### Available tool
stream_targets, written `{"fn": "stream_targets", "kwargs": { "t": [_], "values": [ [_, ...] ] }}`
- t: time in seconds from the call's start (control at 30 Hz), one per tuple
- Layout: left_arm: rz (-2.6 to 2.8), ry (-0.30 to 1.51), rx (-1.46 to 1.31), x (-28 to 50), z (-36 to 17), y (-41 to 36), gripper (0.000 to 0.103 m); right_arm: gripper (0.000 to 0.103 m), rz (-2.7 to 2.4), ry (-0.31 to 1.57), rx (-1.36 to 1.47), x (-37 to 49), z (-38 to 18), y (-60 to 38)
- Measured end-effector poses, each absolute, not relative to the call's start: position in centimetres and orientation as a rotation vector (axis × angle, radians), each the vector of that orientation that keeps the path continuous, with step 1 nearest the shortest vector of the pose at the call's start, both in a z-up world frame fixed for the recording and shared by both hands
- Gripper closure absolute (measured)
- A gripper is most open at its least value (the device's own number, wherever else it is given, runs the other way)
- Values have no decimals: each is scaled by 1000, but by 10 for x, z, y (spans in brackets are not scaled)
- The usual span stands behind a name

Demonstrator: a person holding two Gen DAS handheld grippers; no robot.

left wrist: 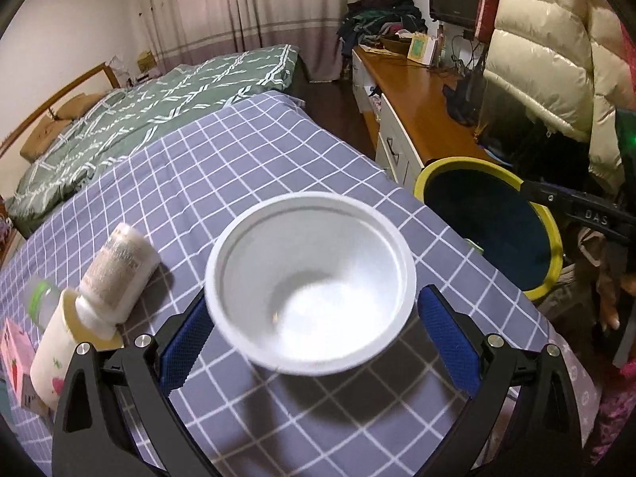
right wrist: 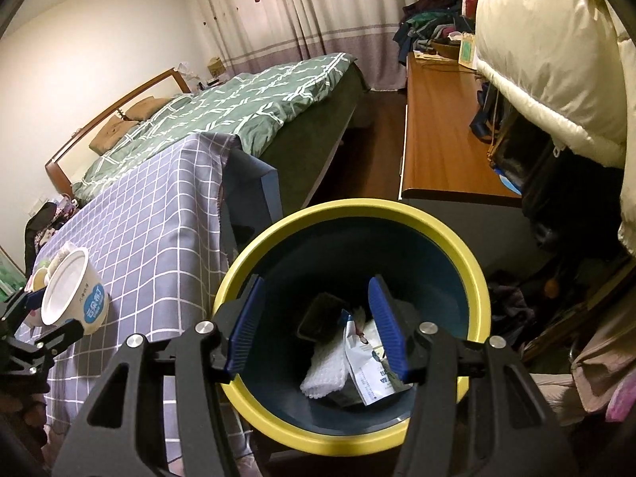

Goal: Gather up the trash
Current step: 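Grasp the white paper bowl by its rim with the left gripper, then carry the paper bowl with the left gripper over the bin and drop it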

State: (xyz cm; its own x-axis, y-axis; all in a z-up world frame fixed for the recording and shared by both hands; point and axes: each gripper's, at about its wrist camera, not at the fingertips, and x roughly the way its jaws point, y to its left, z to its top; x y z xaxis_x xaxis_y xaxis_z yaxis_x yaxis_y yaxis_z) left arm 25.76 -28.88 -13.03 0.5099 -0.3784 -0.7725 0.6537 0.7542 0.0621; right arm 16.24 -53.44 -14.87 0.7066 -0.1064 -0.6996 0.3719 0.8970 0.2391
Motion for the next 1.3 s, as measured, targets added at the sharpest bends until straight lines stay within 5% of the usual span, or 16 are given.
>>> {"fn": "stream_targets", "kwargs": {
  "t": [0.33, 0.77, 1.3],
  "values": [
    [-612, 841, 384, 270, -138, -297, 23, 51, -273, 737, 403, 158, -151, -540],
    [-681, 781, 400, 243, -105, -315, 23, 51, -272, 693, 413, 126, -142, -534],
    [-894, 773, 466, 209, -93, -436, 23, 51, -369, 689, 436, 60, -146, -553]
  ]
}}
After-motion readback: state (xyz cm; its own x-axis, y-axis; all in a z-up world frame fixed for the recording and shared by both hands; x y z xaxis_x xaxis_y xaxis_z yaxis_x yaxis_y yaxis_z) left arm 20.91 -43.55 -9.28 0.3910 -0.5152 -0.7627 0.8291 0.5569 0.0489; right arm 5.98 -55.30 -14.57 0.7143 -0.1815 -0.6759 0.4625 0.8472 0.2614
